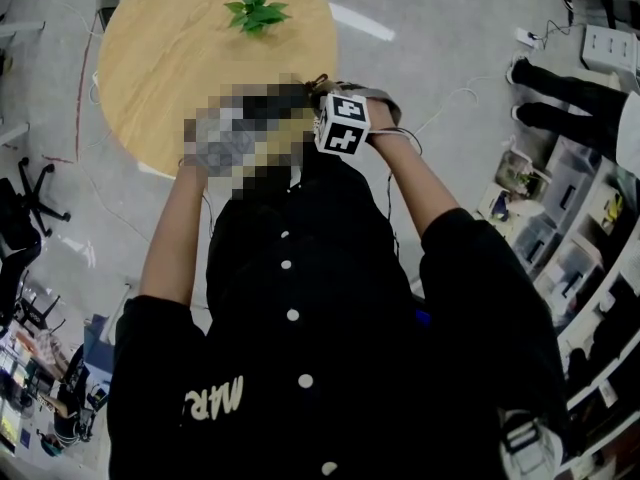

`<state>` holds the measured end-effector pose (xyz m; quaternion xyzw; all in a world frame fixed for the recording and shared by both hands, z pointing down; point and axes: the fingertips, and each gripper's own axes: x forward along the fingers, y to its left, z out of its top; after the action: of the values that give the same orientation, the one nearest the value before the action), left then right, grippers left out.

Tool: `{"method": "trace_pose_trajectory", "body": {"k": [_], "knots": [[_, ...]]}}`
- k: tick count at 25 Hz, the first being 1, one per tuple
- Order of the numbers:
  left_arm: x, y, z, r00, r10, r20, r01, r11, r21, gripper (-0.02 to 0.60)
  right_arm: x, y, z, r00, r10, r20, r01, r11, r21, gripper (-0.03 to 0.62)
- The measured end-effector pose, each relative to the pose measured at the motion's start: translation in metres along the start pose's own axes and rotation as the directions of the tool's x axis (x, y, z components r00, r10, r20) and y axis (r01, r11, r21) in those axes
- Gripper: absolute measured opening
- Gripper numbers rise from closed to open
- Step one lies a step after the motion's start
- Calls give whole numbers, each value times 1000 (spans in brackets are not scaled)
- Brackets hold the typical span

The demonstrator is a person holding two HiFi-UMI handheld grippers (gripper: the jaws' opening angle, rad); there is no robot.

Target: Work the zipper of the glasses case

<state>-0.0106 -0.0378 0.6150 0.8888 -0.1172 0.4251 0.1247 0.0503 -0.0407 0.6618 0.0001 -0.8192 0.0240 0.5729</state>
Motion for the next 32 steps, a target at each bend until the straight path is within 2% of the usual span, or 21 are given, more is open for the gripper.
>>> {"method": "trace_pose_trajectory", "body": {"k": [13,27,30,32], "knots": [[0,0,0,999,-16,-29,15,1000,-22,163,7,29,19,996,-50,70,32,973,229,8],[-2,0,0,996,-69,-55,66,996,-52,161,15,50,53,987,-97,128,34,905,423,8],[-2,0,1,996,-73,-55,71,996,-53,161,18,55,60,985,-109,135,33,883,468,8],[-2,-1,2,996,-73,-54,70,996,-52,161,21,57,64,982,-121,145,29,856,516,8]]}}
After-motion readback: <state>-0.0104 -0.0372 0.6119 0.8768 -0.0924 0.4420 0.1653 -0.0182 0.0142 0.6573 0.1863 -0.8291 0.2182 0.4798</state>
